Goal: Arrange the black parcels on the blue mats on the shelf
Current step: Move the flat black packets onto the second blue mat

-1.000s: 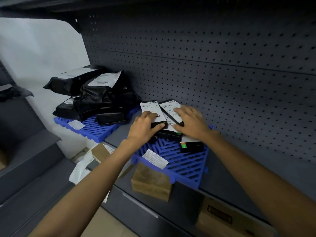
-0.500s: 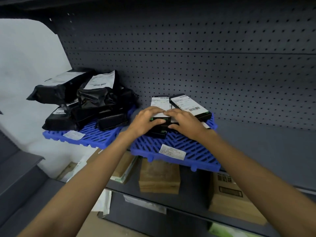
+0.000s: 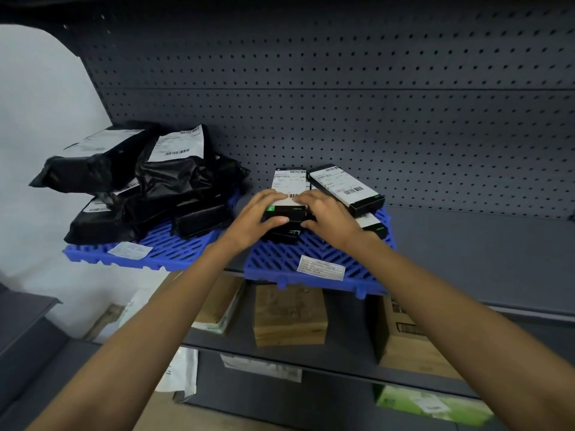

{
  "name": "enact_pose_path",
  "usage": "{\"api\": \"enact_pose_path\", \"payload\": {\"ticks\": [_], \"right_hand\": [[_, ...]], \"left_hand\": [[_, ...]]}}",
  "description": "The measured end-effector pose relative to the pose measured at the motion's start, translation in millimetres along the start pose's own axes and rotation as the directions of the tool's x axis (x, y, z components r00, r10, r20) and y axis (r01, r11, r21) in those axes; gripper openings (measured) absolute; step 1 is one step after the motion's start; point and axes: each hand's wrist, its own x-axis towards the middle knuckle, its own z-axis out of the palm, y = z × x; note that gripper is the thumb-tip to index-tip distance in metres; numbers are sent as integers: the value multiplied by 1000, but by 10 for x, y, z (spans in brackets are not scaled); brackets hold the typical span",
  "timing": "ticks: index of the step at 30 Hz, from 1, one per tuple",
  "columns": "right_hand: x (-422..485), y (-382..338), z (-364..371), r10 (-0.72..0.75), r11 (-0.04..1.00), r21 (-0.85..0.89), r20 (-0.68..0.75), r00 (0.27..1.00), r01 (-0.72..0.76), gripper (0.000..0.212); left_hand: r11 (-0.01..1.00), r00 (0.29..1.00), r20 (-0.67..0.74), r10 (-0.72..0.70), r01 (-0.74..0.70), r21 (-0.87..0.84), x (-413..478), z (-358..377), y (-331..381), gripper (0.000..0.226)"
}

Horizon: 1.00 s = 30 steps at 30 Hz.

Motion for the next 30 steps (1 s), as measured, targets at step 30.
{"api": "enact_pose_path", "payload": {"ticks": [30], "right_hand": [[18,-75,101,25,981,-188,-72,997,-38,59]], "left_hand": [[993,993,-86,75,-67,95,-20,196,-76,82]]}}
